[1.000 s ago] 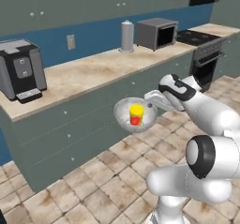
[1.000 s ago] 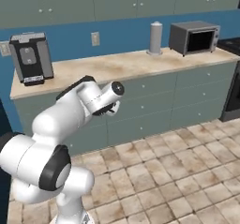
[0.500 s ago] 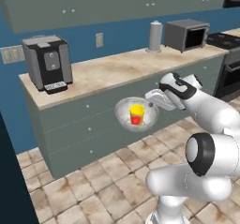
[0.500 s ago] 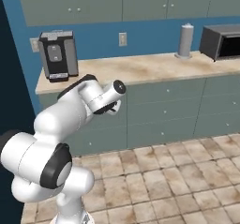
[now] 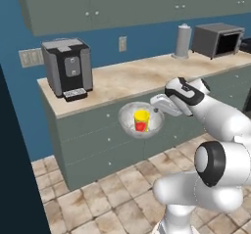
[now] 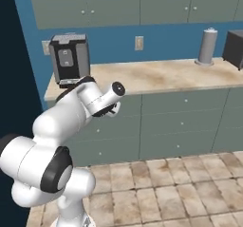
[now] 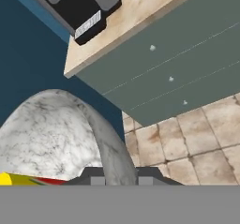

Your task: Place the cup inside the bowl on the dining table and move the bowl to any counter.

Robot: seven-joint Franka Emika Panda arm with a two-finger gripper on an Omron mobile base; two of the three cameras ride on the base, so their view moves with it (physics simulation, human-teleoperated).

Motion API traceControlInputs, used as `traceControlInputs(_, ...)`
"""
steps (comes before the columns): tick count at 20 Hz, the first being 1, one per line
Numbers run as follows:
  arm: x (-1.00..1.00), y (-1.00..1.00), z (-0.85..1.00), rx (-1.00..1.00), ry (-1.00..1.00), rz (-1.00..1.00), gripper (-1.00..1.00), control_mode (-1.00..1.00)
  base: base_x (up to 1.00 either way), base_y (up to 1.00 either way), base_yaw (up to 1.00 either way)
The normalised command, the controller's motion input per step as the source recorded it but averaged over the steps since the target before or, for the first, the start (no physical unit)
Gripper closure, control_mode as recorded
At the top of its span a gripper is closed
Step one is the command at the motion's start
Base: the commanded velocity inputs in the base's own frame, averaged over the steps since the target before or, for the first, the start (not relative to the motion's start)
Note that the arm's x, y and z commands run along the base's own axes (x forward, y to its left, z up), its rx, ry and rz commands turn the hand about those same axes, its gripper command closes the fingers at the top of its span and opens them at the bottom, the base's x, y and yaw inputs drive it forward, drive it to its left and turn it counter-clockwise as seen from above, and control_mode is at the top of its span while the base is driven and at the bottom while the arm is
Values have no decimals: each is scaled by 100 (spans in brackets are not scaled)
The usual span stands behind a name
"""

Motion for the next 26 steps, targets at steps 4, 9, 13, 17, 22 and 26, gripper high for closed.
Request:
traceControlInputs(4, 0, 0, 0, 0, 0, 0, 100, 100, 80, -6, 15)
traceControlInputs(9, 0, 0, 0, 0, 0, 0, 100, 100, 10, -44, 6)
traceControlInputs(13, 0, 0, 0, 0, 0, 0, 100, 100, 8, -63, 4)
traceControlInputs(17, 0, 0, 0, 0, 0, 0, 100, 100, 12, -67, 3)
traceControlInputs(22, 0, 0, 0, 0, 0, 0, 100, 100, 6, -64, 1)
traceControlInputs(26, 0, 0, 0, 0, 0, 0, 100, 100, 19, -47, 0)
